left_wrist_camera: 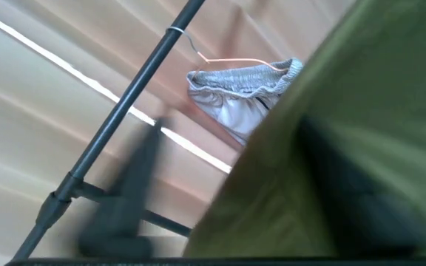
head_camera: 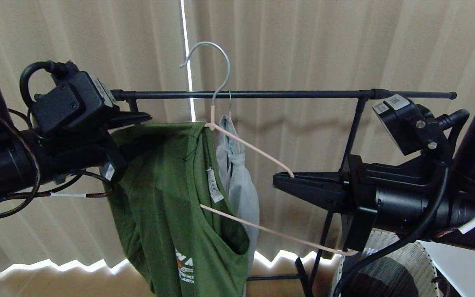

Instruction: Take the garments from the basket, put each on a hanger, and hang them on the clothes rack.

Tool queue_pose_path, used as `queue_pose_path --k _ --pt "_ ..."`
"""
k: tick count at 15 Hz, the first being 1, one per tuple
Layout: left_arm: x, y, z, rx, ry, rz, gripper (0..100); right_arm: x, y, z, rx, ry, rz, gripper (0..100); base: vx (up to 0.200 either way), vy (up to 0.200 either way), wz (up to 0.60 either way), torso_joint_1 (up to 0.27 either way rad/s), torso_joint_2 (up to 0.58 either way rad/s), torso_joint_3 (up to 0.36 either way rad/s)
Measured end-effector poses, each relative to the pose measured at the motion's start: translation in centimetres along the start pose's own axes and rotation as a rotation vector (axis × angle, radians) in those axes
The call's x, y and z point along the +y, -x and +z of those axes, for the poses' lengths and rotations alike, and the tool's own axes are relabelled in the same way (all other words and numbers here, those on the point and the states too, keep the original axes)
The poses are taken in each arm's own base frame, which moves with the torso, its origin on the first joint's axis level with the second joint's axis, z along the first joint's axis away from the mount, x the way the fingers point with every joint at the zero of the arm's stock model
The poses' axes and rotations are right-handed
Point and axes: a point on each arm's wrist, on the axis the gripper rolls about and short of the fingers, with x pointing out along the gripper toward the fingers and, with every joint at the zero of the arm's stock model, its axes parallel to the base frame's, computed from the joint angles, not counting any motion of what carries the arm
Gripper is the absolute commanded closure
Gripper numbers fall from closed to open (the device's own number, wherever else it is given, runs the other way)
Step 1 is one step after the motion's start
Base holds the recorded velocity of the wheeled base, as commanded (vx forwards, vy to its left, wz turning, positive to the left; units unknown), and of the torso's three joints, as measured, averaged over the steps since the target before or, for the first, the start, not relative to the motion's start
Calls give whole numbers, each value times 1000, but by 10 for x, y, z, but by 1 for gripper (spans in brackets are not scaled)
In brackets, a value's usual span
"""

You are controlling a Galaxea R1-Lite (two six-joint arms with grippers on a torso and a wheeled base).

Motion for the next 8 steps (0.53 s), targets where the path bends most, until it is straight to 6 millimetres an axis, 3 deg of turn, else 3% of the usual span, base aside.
queue_pose_path --k 8 --pt "-1 0 -1 -8 -3 10 100 0 1 -1 3 22 1 100 0 0 0 0 0 0"
